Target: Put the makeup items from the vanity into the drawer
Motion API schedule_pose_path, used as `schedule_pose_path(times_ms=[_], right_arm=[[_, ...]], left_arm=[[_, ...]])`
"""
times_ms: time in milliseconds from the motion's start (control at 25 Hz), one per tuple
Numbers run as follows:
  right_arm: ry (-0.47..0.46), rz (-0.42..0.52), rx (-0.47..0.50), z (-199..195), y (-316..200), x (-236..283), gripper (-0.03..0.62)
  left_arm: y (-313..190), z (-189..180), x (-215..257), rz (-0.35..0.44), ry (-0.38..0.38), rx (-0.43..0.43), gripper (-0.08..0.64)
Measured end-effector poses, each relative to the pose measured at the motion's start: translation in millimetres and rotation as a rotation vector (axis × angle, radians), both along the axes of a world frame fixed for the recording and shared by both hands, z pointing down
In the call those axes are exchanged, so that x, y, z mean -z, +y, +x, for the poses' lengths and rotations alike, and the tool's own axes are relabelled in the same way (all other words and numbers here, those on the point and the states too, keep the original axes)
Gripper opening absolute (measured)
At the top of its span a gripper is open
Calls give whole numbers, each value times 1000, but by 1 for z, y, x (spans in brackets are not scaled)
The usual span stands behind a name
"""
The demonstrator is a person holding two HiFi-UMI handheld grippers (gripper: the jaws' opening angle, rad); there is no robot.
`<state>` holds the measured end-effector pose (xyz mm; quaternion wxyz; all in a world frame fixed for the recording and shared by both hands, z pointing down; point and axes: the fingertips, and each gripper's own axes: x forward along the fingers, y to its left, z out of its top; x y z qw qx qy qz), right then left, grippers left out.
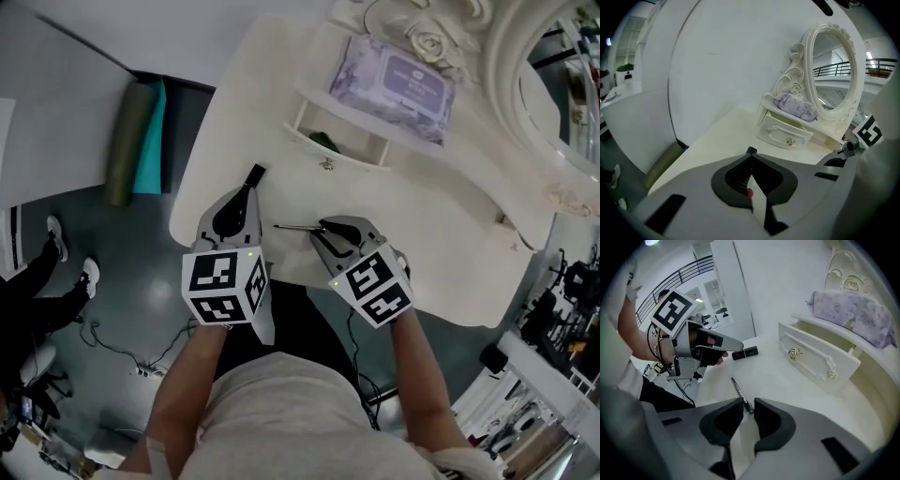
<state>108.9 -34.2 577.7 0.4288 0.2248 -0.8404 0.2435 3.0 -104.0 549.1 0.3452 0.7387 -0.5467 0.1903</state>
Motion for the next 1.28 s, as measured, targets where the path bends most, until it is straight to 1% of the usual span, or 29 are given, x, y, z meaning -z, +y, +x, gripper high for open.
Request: schedule_pose_path(times_ms=[320, 480, 760, 1280], right_arm=[[-24, -8, -44, 2, -4, 1, 54], [-39, -7, -74, 3, -7, 7, 52], [-61, 35, -113, 2, -17, 29, 51], [-56, 158, -178, 2, -55, 75, 51]], left_arm=[[-4, 0, 3, 3, 2, -4, 5], [-8, -3, 7, 15, 0, -6, 3], [-12, -11, 22, 46, 2, -4, 3], [-29, -28, 60, 121, 15, 7, 3]])
